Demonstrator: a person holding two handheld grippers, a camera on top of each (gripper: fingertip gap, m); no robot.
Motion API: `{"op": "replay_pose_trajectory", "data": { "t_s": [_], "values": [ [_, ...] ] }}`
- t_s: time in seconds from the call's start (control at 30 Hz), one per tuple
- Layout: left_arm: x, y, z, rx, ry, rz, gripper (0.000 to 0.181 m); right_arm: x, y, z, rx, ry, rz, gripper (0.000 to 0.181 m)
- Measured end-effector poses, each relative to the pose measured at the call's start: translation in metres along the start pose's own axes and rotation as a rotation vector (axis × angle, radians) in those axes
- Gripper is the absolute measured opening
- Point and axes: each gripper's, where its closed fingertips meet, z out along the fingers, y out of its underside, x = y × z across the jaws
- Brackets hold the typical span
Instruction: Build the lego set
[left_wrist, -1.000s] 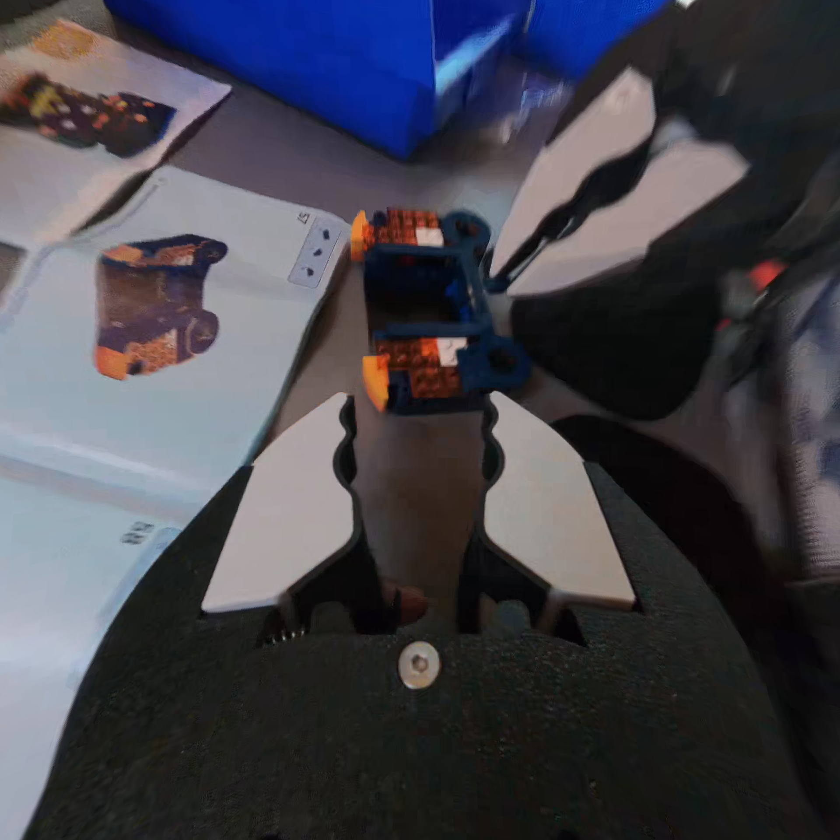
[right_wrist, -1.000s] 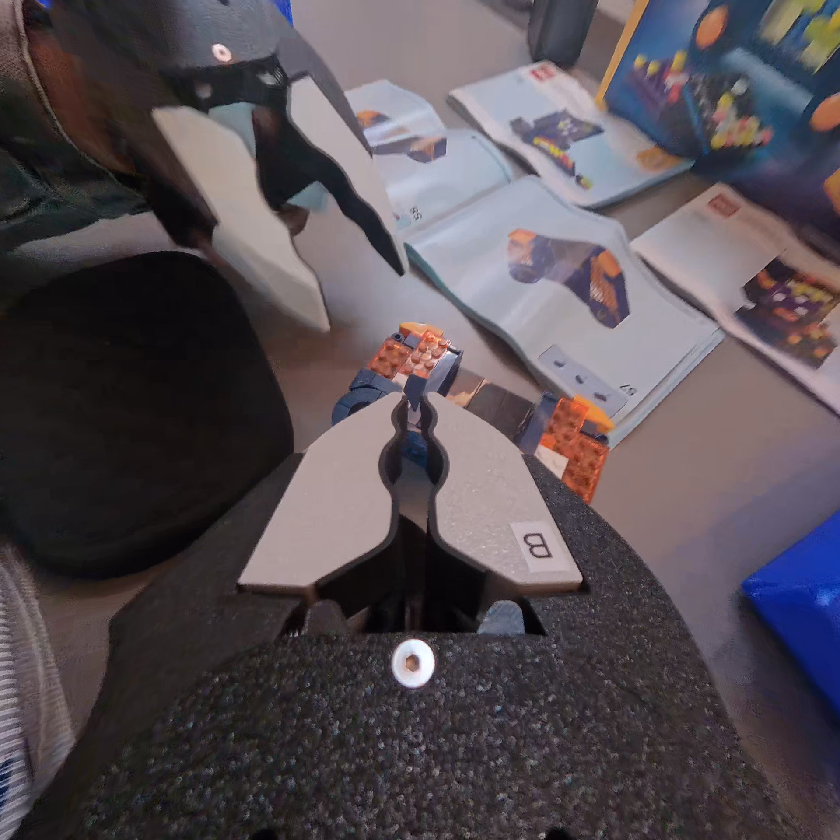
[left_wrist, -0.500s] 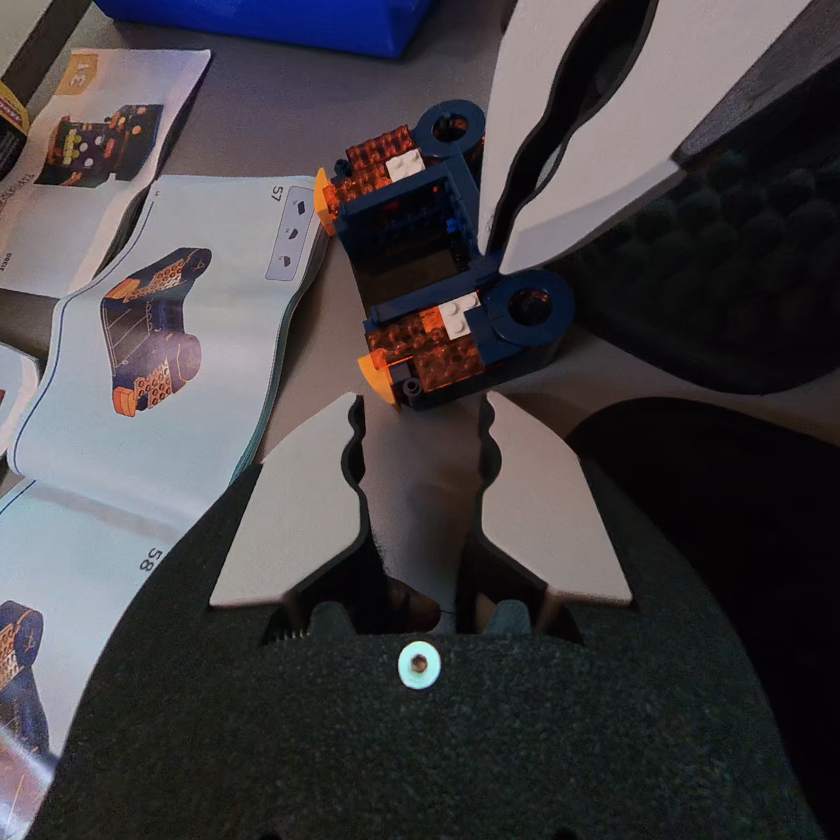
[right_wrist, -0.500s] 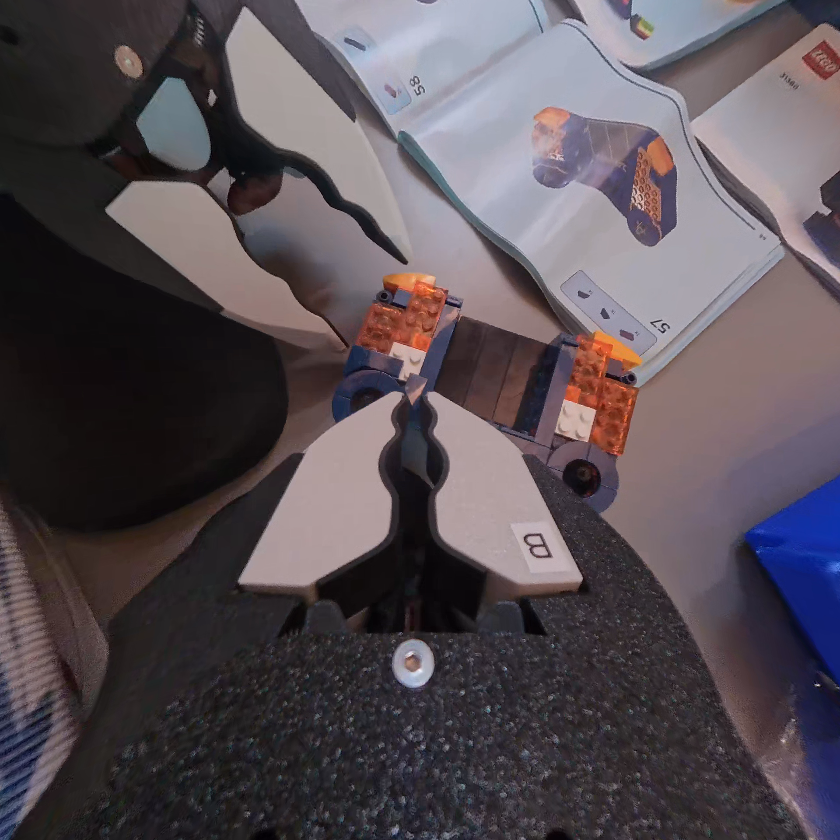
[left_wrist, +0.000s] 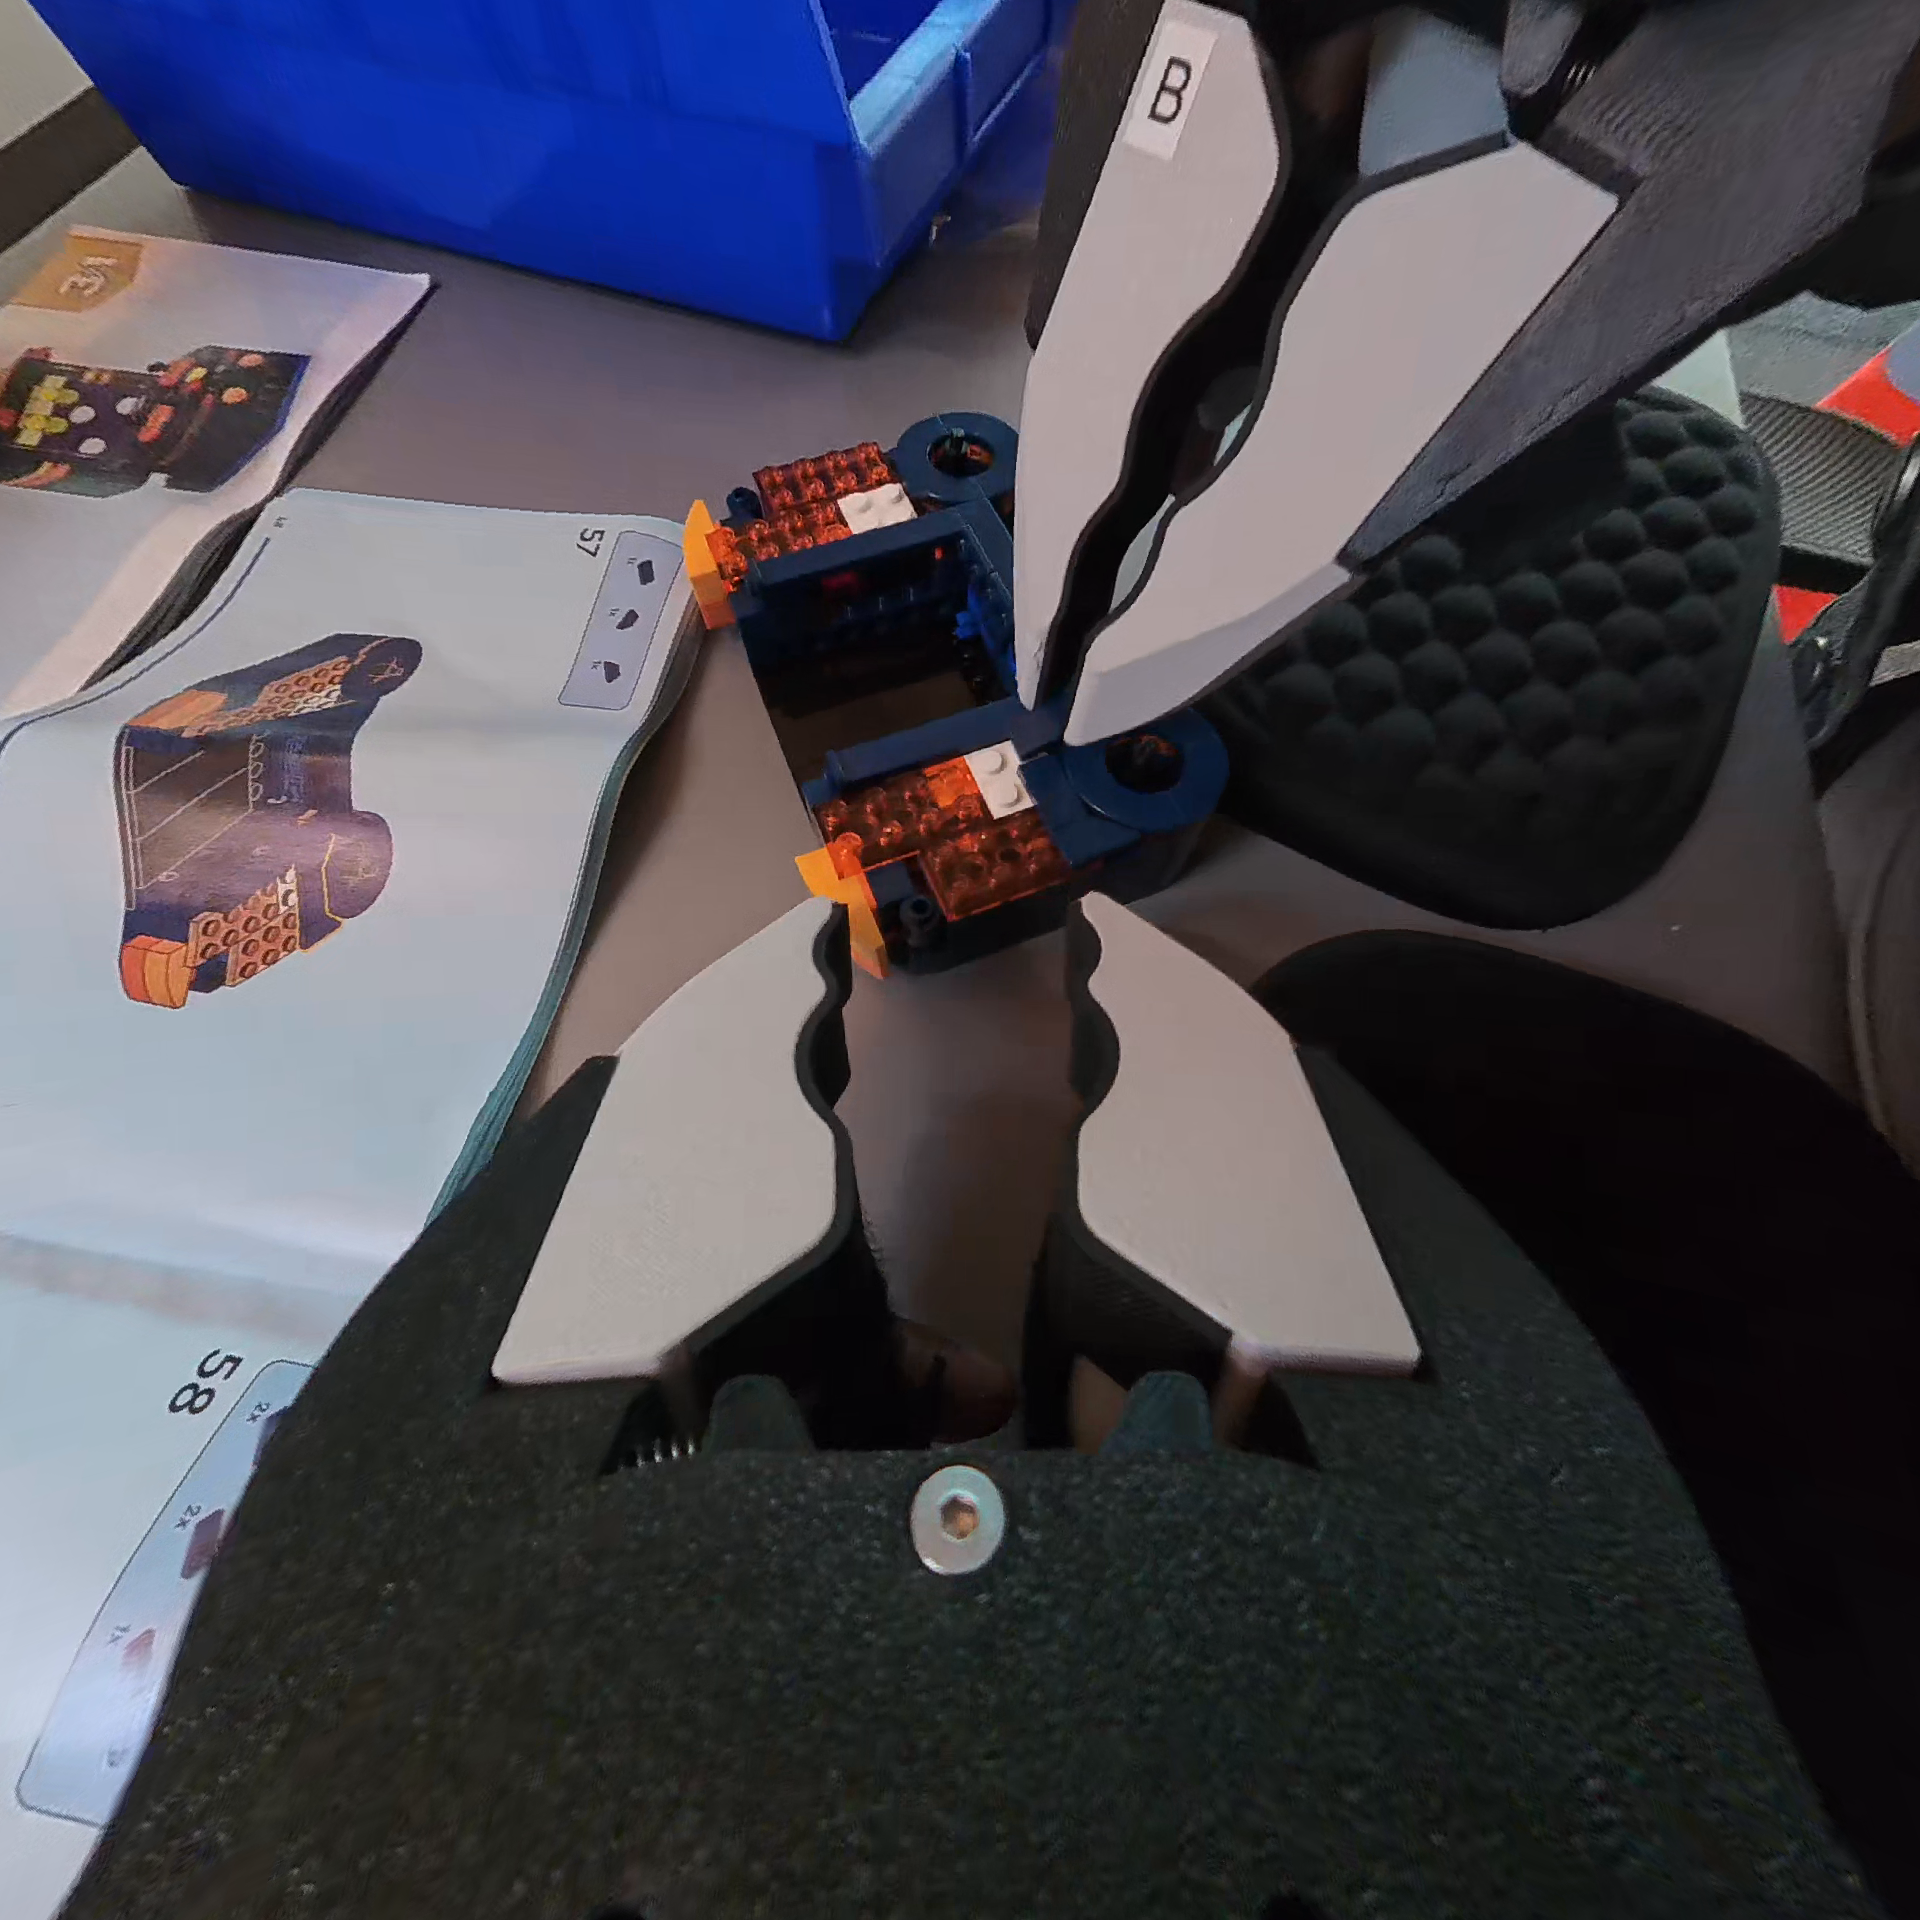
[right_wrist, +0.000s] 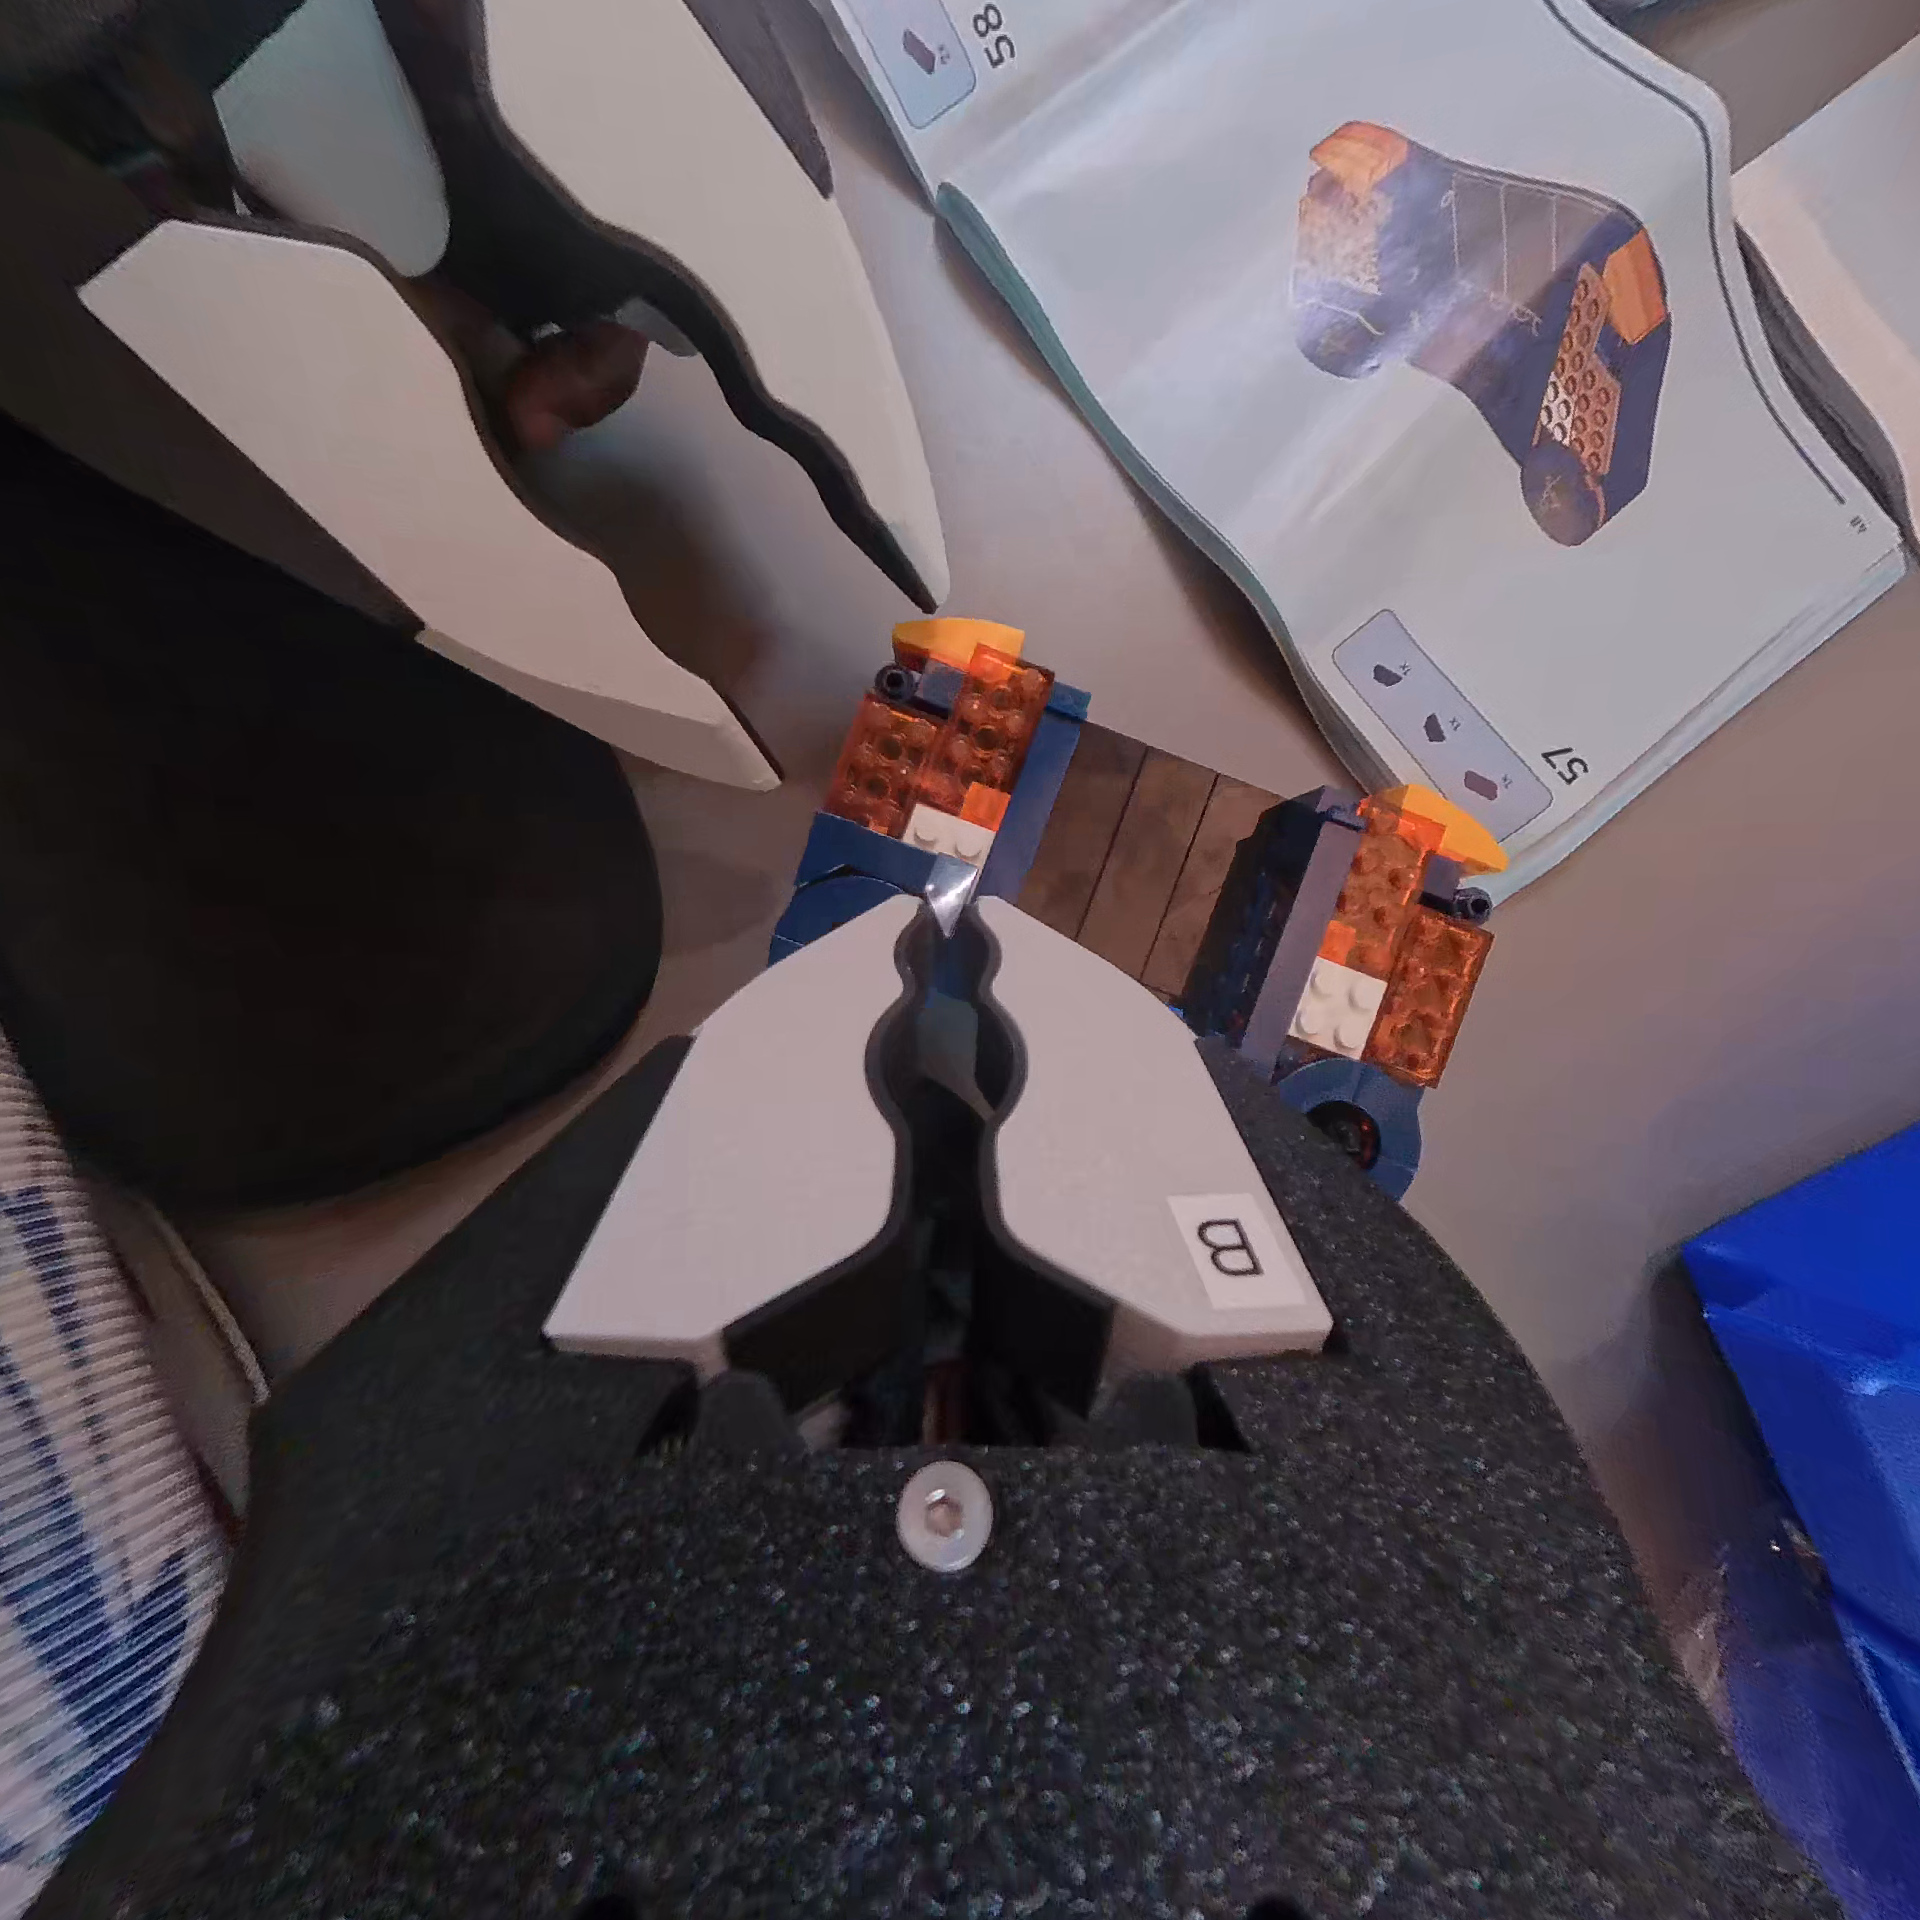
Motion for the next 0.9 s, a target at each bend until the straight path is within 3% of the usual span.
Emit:
{"op": "replay_pose_trajectory", "data": {
  "t_s": [0.9],
  "values": [
    [-0.0031,-0.0011,-0.0056,0.038,-0.010,-0.028,0.039,0.0017,0.0007,0.0007,-0.065,0.030,-0.050,0.008]
  ]
}}
